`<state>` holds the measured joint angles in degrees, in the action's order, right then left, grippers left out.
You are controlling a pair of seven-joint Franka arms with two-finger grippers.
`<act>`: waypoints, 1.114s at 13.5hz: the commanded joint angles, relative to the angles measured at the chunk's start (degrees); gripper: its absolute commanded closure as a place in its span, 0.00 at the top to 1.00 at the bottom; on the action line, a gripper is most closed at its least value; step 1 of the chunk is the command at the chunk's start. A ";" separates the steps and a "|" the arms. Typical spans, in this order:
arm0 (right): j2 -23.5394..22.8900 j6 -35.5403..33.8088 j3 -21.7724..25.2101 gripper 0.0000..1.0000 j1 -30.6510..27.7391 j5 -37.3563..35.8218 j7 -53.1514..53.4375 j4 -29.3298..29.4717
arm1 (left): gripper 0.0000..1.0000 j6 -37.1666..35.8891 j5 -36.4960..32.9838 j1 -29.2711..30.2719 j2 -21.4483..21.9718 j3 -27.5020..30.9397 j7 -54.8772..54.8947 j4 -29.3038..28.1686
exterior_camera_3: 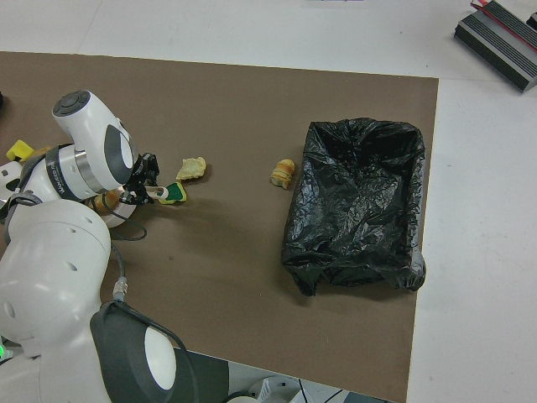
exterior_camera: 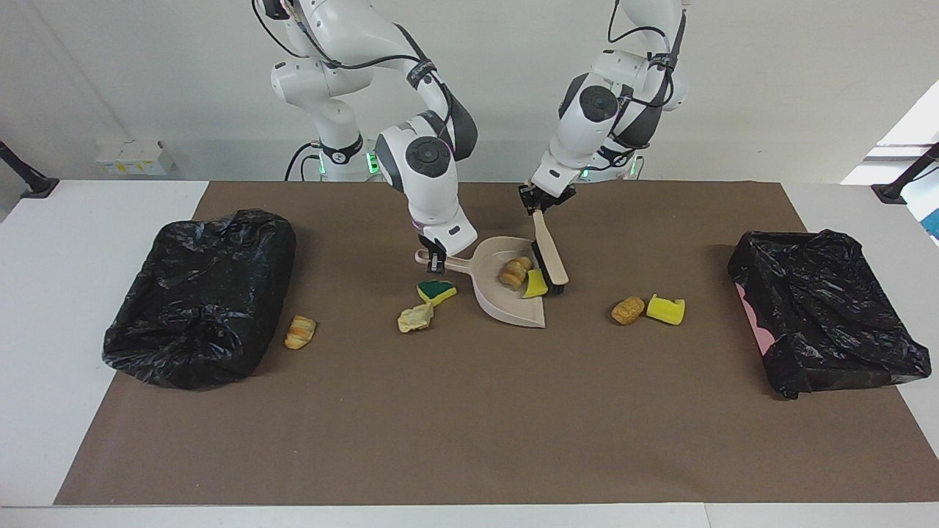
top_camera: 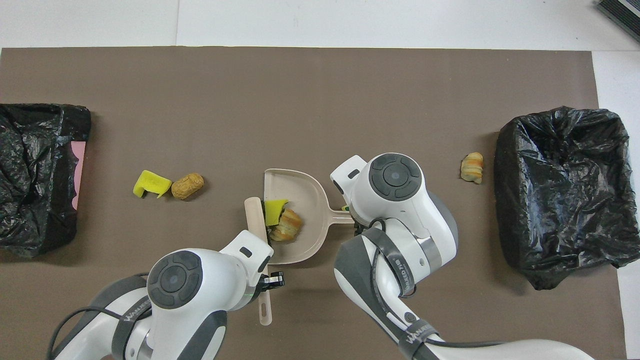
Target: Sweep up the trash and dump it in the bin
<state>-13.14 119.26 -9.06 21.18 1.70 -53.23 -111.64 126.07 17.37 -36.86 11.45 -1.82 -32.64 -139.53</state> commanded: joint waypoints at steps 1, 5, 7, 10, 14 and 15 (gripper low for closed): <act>0.74 1.42 -0.70 0.00 -0.52 0.41 2.17 -1.30 | 0.00 -1.17 1.17 -1.29 -1.87 0.85 5.12 3.21; 0.66 1.33 -0.61 0.00 -0.17 0.32 1.99 -0.77 | 0.00 -12.40 -1.45 4.76 -1.17 1.73 6.71 9.88; 0.66 1.33 -0.61 0.00 -0.17 0.32 2.16 -0.77 | 0.00 -13.74 -10.39 8.71 -0.82 1.73 6.71 10.59; 0.66 1.33 -0.61 0.00 0.01 0.23 3.48 -0.77 | 0.00 -13.31 -16.82 15.74 -1.95 1.73 11.87 11.82; 0.74 1.42 -0.61 0.00 1.05 0.15 5.68 -0.59 | 0.00 -13.31 -21.42 29.62 -4.68 1.73 30.83 14.37; 0.74 1.42 -0.61 0.00 1.23 0.06 6.03 -0.59 | 0.00 -13.04 -21.94 32.70 -5.03 1.73 34.10 14.29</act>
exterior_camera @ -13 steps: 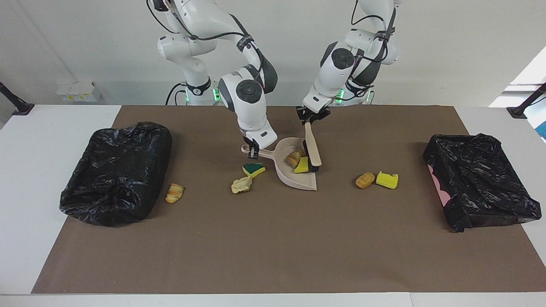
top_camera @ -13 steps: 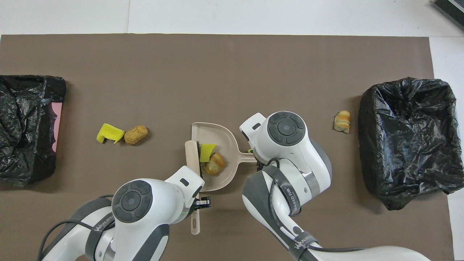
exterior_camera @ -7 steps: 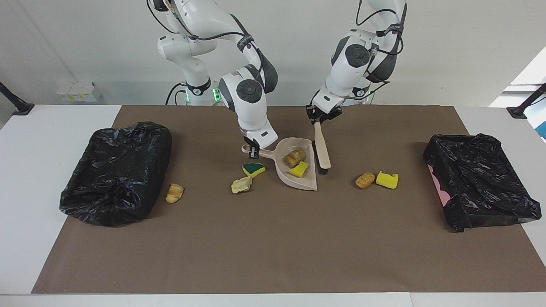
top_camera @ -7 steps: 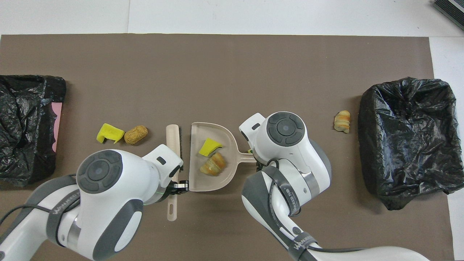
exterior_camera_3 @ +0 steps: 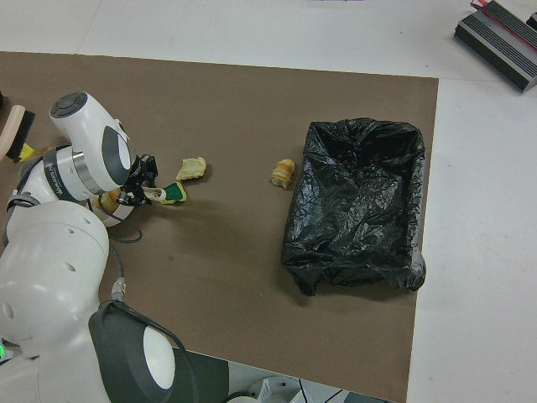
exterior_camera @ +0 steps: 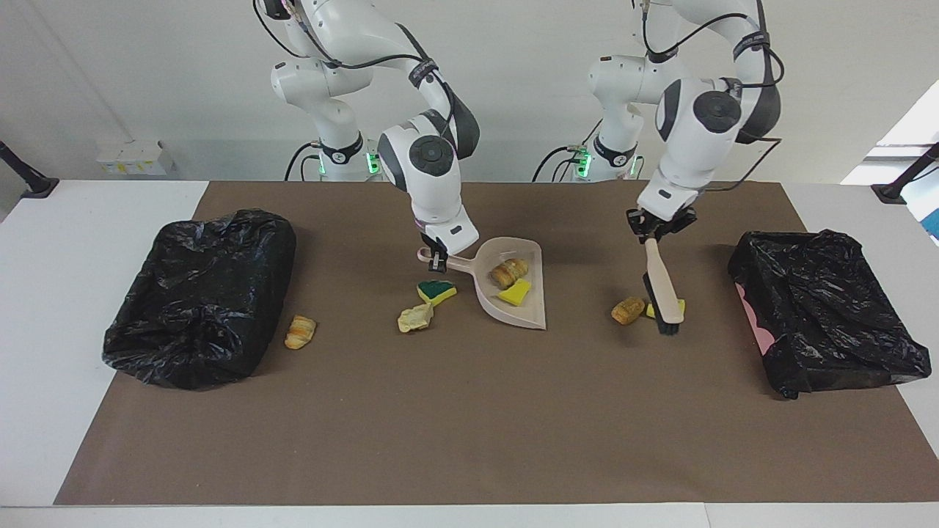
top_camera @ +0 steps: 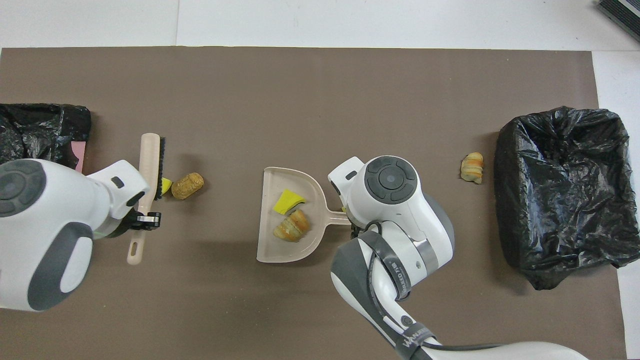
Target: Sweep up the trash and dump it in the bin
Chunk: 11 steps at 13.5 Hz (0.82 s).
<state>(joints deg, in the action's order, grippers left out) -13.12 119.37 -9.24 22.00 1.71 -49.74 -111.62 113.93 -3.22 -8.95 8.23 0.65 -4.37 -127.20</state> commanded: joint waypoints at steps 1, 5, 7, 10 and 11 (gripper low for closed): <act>0.73 1.31 -0.43 0.00 0.50 0.04 3.15 -0.62 | 0.00 -0.81 -3.88 6.91 -2.51 -0.74 8.04 1.96; 0.82 1.31 -0.43 0.00 0.59 -0.48 3.42 -0.62 | 0.00 3.58 -6.19 11.41 -6.38 -0.74 10.86 1.00; 0.91 1.13 -0.52 0.00 0.67 -0.57 4.03 -0.62 | 0.00 3.15 -6.19 11.42 -6.12 -0.74 12.81 -0.85; 0.99 1.13 -0.51 0.00 1.38 -0.57 5.27 -0.70 | 0.00 2.80 -5.66 7.48 -5.34 -1.18 12.38 -3.31; 0.99 1.13 -0.52 0.00 1.38 -0.57 5.36 -0.70 | 0.00 2.01 -5.14 5.02 -4.81 -1.18 12.11 -3.92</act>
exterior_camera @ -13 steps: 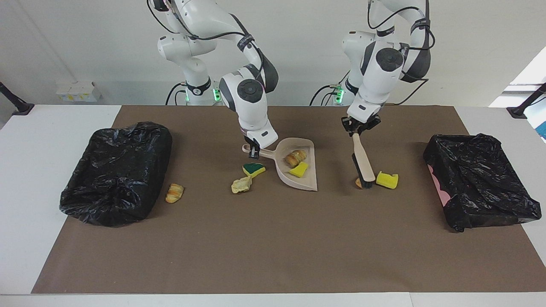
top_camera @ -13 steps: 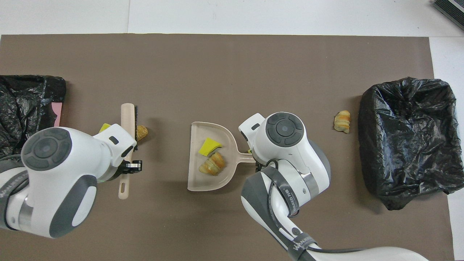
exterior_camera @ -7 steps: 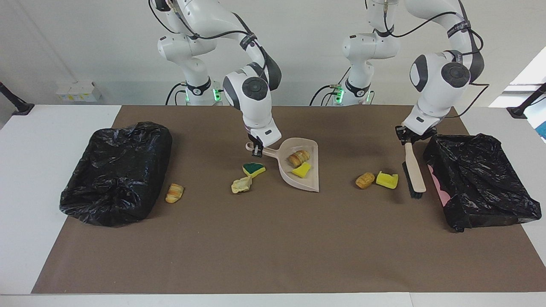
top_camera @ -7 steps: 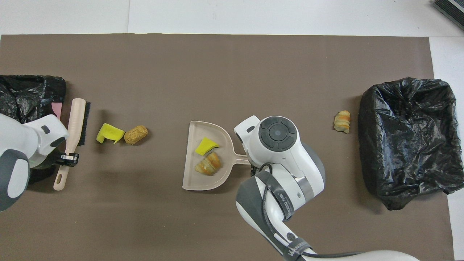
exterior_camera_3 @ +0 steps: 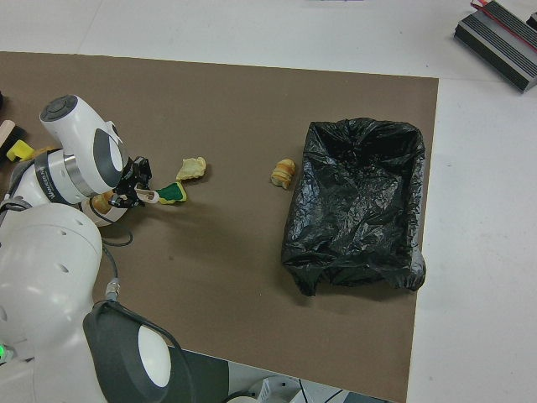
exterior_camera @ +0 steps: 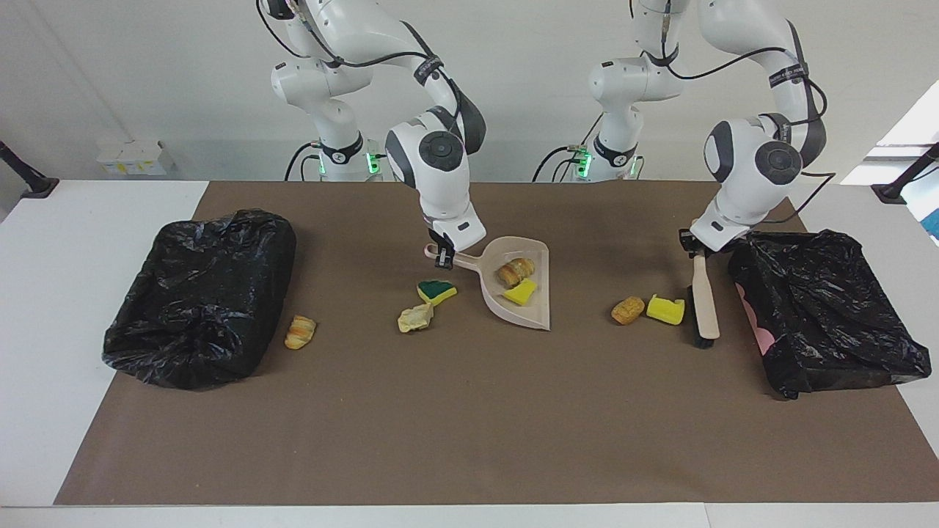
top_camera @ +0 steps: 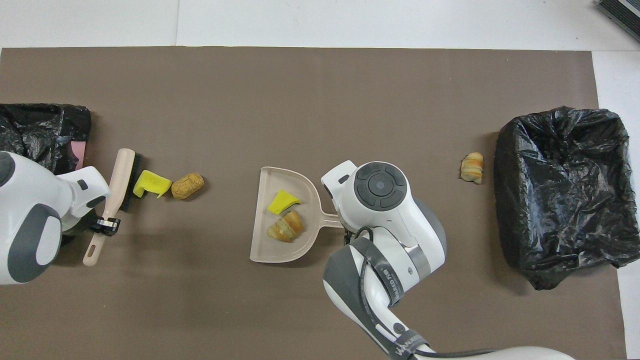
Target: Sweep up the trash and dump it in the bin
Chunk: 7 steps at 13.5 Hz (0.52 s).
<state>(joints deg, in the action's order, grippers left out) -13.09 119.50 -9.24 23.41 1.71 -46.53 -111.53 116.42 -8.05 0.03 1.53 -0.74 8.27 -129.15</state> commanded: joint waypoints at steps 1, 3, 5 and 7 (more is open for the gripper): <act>0.88 1.00 -0.43 0.00 -0.03 -0.56 2.15 -0.80 | 0.00 -0.67 1.61 -5.90 2.25 0.22 -0.62 -2.50; 0.79 1.09 -0.43 0.00 0.05 -0.56 2.84 -0.80 | 0.00 -0.67 4.18 -9.77 3.13 0.13 -0.44 -3.82; 0.70 1.17 -0.43 0.00 0.05 -0.48 3.29 -0.80 | 0.00 -0.84 8.02 -14.42 3.83 0.13 -0.79 -4.27; 0.70 1.09 -0.43 0.00 -0.03 -0.56 3.64 -0.89 | 0.00 -0.93 9.54 -18.81 4.53 0.13 -0.88 -4.97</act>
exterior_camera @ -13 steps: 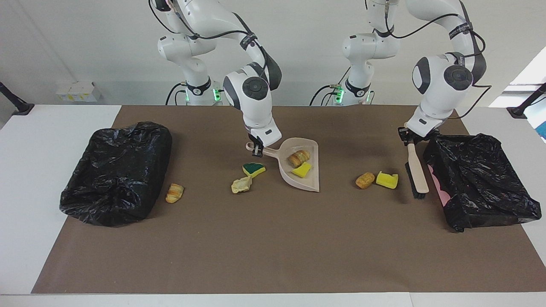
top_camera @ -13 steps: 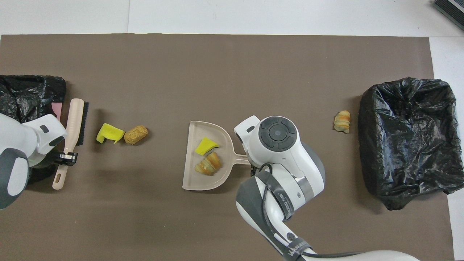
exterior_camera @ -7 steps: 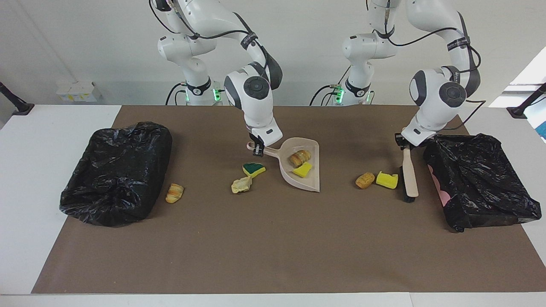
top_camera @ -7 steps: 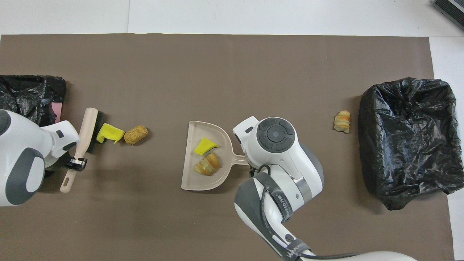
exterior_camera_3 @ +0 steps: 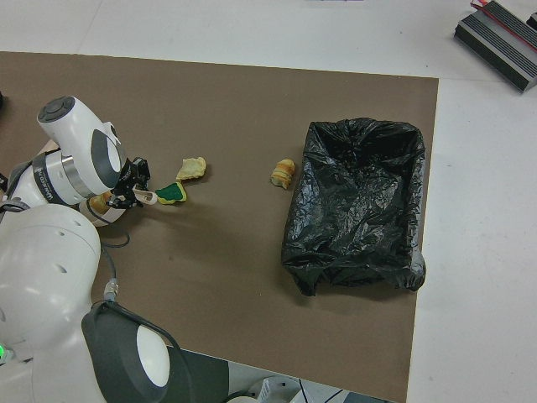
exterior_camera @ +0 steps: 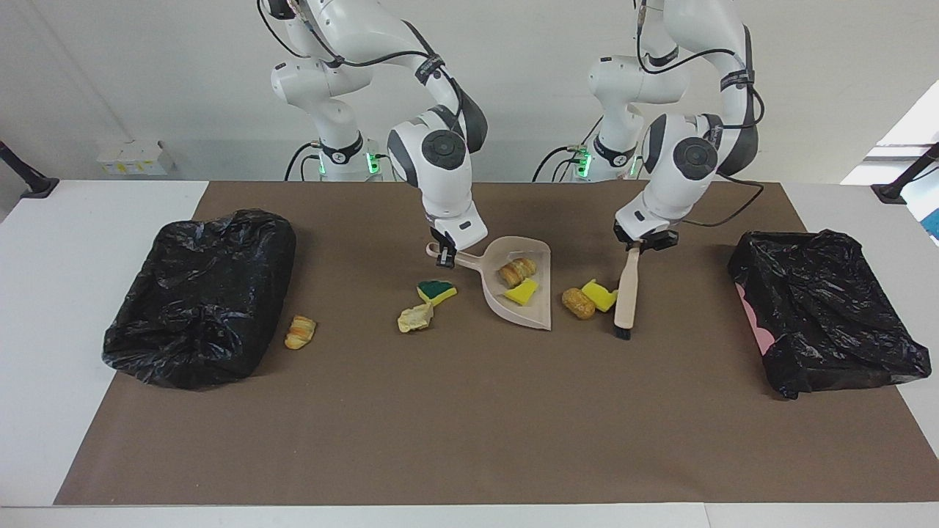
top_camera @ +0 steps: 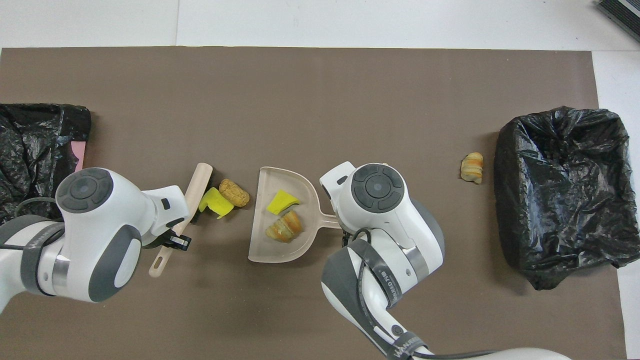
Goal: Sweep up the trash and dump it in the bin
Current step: 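Sweep the remaining sponge and bread into the dustpan with the left gripper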
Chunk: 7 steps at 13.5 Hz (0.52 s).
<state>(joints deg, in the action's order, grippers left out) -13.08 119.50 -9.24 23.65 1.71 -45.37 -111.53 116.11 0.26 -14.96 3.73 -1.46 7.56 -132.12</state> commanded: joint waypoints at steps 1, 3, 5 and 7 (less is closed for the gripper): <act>0.69 1.00 -0.42 0.00 -0.27 -0.57 2.48 -0.88 | 0.00 -0.62 1.23 -6.11 2.59 0.84 -1.14 -2.09; 0.69 0.82 -0.42 0.00 -0.36 -0.57 2.48 -1.06 | 0.00 -0.53 4.46 -9.37 2.77 0.76 -5.18 -2.09; 0.87 0.30 -0.42 0.00 -0.79 -0.57 1.87 -1.41 | 0.00 -0.01 9.30 -12.19 2.77 0.76 -7.90 -1.92; 1.13 0.12 -0.51 0.00 -0.97 -0.57 1.43 -1.93 | 0.00 0.26 11.59 -15.18 2.77 0.67 -12.37 -1.22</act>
<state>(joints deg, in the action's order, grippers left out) -13.09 119.47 -9.23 23.58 1.71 -45.14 -111.96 116.15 9.89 -27.37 5.14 -1.55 -1.29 -132.89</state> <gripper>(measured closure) 0.670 0.744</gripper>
